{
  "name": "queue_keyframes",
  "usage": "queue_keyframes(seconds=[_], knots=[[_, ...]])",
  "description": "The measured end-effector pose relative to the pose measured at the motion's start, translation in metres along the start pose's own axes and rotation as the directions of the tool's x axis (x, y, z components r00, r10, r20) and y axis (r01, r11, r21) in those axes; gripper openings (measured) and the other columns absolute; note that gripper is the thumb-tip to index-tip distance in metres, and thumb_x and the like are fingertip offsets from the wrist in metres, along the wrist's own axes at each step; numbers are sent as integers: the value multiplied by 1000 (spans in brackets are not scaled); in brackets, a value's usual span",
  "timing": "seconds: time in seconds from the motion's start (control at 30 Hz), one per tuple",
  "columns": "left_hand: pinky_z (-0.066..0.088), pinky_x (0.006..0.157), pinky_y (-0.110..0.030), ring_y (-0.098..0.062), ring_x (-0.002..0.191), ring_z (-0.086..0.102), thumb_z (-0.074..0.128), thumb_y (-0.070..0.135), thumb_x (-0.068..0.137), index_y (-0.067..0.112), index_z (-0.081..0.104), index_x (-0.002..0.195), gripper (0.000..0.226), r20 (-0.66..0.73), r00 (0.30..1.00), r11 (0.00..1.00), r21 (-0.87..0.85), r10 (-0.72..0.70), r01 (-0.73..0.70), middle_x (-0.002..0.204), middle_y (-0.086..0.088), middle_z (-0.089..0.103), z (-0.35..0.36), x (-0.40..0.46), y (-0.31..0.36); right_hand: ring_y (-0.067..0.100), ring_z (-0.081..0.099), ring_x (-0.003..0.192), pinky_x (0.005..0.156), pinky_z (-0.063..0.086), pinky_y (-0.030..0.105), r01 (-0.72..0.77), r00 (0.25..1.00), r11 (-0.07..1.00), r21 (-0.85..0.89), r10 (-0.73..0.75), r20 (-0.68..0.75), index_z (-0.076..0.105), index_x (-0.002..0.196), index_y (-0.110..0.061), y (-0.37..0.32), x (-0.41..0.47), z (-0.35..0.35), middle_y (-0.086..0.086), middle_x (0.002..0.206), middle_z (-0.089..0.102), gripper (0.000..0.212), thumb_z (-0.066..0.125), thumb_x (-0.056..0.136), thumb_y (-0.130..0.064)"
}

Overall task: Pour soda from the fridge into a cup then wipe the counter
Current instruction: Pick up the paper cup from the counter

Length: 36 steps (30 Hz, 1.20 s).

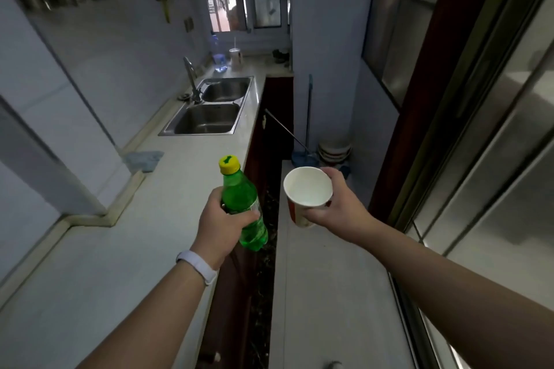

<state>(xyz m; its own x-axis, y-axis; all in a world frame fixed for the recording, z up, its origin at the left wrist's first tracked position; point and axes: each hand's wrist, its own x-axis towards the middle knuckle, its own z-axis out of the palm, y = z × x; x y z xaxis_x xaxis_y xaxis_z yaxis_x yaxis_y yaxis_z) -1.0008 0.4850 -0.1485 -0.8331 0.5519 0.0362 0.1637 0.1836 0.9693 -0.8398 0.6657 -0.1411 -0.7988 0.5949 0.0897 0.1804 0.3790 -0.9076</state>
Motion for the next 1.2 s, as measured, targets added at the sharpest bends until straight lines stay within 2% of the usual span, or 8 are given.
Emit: queue_keyframes(seconds=[0.17,0.3,0.4,0.57,0.7,0.83,1.07,1.2], knots=[[55,78,-38,-18,89,67,89,17,61,24,60,104,52,-69,997,999,45,18,-15,96,0,69,35,55,29,1,51,105,72,44,8,51,997,998,27,-53,64,26,133,-35,8,72,-50,-24,116,43,79,81,76,-29],[55,77,-36,-17,89,68,89,16,60,23,61,106,54,-126,992,1000,18,18,-16,97,0,70,51,84,39,10,49,111,85,46,23,74,989,997,34,-77,122,26,138,-29,19,119,-64,-18,117,43,83,81,76,-30],[52,75,-33,-16,87,67,86,5,67,23,60,102,48,-176,984,1000,10,2,0,95,-1,69,53,102,44,11,49,112,85,45,22,94,981,995,40,-100,167,26,134,-31,21,144,-60,-25,114,41,80,81,76,-26],[50,71,-28,-14,87,66,85,5,68,23,59,103,48,-247,969,1000,15,-21,26,97,0,68,48,144,37,11,49,111,81,45,18,85,972,995,58,-95,214,27,138,-28,29,200,-50,-16,118,44,84,82,75,-25],[47,65,-22,-11,86,65,84,4,69,18,59,109,49,-254,966,998,11,-54,58,97,1,67,45,185,23,7,48,111,79,44,11,97,959,994,40,-104,263,25,129,-39,38,242,-36,-26,117,40,80,83,75,-25],[49,69,-26,-12,88,65,86,8,67,20,60,109,50,-258,963,995,26,-85,95,98,2,68,41,237,8,7,49,110,84,46,21,87,960,996,15,-87,267,26,126,-40,42,293,-26,-25,117,42,78,83,75,-27],[49,68,-25,-11,86,66,88,9,63,27,62,103,50,-276,956,994,32,-96,109,96,5,70,10,326,4,-6,48,105,77,45,13,116,935,993,-2,-108,339,29,128,-38,19,396,7,-25,117,44,76,82,75,-30],[47,66,-23,-8,85,64,87,9,66,31,59,98,48,-317,945,994,53,-77,99,95,6,68,-19,364,3,-6,51,105,80,49,16,165,922,986,23,-162,352,32,125,-39,4,445,44,-23,117,48,74,83,72,-30]])
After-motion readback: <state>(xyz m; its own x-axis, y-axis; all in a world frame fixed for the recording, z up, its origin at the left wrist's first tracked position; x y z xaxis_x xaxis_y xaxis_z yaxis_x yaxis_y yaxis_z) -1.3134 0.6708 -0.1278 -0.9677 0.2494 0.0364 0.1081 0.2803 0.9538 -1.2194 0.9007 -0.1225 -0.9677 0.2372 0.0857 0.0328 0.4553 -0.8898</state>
